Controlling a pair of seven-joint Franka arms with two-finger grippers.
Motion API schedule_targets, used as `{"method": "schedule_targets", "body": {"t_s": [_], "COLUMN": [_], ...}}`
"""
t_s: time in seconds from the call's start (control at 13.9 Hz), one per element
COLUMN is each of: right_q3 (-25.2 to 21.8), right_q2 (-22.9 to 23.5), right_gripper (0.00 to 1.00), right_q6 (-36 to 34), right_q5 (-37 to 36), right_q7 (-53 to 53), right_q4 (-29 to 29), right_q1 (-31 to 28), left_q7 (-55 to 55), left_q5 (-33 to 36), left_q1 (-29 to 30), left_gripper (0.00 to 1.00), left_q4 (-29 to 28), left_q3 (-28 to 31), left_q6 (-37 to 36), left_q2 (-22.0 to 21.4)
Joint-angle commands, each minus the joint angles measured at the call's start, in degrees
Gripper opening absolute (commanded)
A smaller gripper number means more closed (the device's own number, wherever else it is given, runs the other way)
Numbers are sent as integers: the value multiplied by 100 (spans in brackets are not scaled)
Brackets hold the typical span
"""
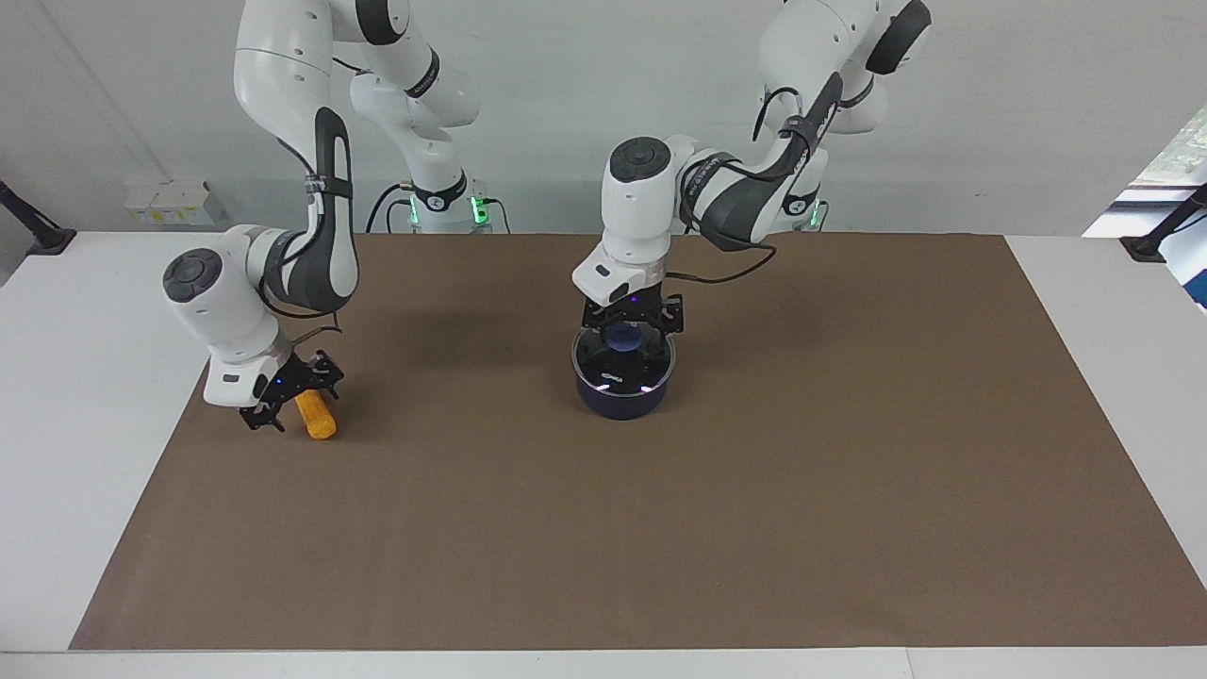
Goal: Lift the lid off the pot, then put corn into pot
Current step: 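Reach the left gripper toward the pot lid while the right gripper reaches the corn, then grasp the lid knob with the left gripper while the right gripper grasps the corn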
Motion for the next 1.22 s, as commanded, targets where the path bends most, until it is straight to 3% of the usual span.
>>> {"method": "schedule_targets", "body": {"t_s": [0.0, 0.36, 0.43, 0.5, 0.57, 0.65, 1.15], "right_q3": [41, 41, 41, 41, 41, 41, 41], "right_q2": [22, 22, 14, 14, 14, 14, 14], "right_gripper": [100, 100, 72, 41, 15, 0, 0], "right_q6": [175, 175, 175, 166, 166, 158, 78], "right_q5": [121, 121, 129, 129, 129, 129, 121], "right_q7": [-261, -252, -235, -191, -165, 36, 398], "right_q4": [-77, -120, -129, -129, -129, -129, -103], "right_q1": [-104, -86, -86, -86, -86, -60, -24], "left_q7": [-362, -354, -345, -345, -345, -345, -354], "left_q5": [126, 126, 135, 161, 161, 161, 117], "left_q1": [-86, -86, -86, -86, -86, -86, -25], "left_gripper": [100, 100, 83, 35, 8, 0, 0], "left_q4": [-8, -149, -166, -192, -167, -166, 26], "left_q3": [-14, -49, -49, -49, -58, -50, -181], "left_q6": [162, 189, 207, 198, 137, 128, -433], "left_q2": [95, 78, 78, 60, 60, 52, -334]}}
